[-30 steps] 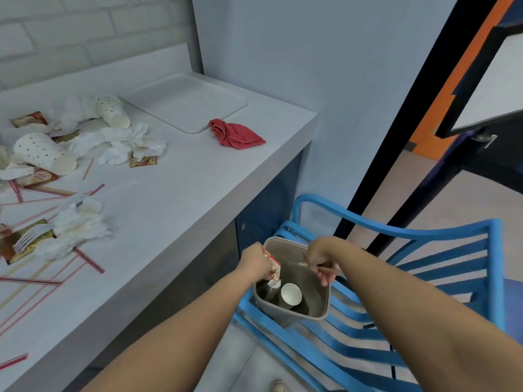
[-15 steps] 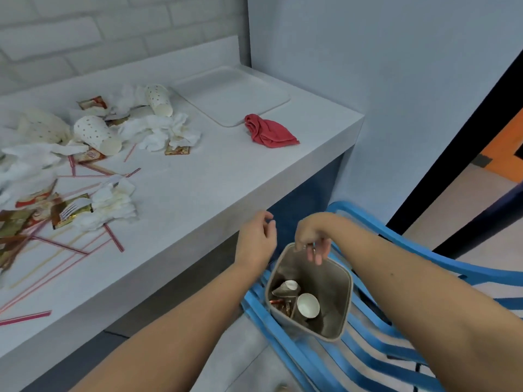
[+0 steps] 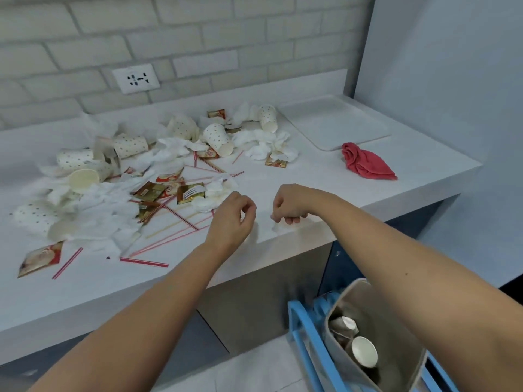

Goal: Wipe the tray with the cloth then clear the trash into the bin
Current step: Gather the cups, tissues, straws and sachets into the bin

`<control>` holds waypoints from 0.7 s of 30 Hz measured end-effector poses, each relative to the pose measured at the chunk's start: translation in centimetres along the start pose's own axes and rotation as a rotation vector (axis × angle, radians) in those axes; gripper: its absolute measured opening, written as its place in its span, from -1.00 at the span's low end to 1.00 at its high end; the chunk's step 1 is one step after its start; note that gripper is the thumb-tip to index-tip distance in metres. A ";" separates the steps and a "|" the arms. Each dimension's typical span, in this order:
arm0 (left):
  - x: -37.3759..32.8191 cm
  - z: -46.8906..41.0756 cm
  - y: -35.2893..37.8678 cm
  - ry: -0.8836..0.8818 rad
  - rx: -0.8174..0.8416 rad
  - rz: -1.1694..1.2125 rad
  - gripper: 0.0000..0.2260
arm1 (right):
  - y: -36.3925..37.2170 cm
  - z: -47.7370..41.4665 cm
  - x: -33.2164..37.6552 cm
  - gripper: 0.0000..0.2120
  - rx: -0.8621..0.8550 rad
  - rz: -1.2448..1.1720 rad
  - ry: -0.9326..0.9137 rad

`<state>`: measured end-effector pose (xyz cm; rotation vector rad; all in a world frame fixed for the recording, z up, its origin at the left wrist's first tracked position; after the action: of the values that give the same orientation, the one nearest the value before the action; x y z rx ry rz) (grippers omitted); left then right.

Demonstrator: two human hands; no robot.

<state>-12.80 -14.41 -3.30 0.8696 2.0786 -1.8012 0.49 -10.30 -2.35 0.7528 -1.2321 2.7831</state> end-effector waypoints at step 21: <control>15.3 3.5 -8.5 -0.366 0.362 -0.281 -0.60 | 5.6 -11.2 16.4 -0.81 -0.311 0.149 -0.142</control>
<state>-30.51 -14.17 -5.66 0.2892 1.7368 -2.3248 -19.86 -9.31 -5.66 0.8750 -1.7616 2.5852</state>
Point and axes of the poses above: each hand's wrist, its own z-axis away from the middle knuckle, its own y-axis out of the palm, x = y × z, the point moved 5 cm from there along -z, towards the middle knuckle, and after that the axes turned 11 degrees about x, right-handed, at the moved point
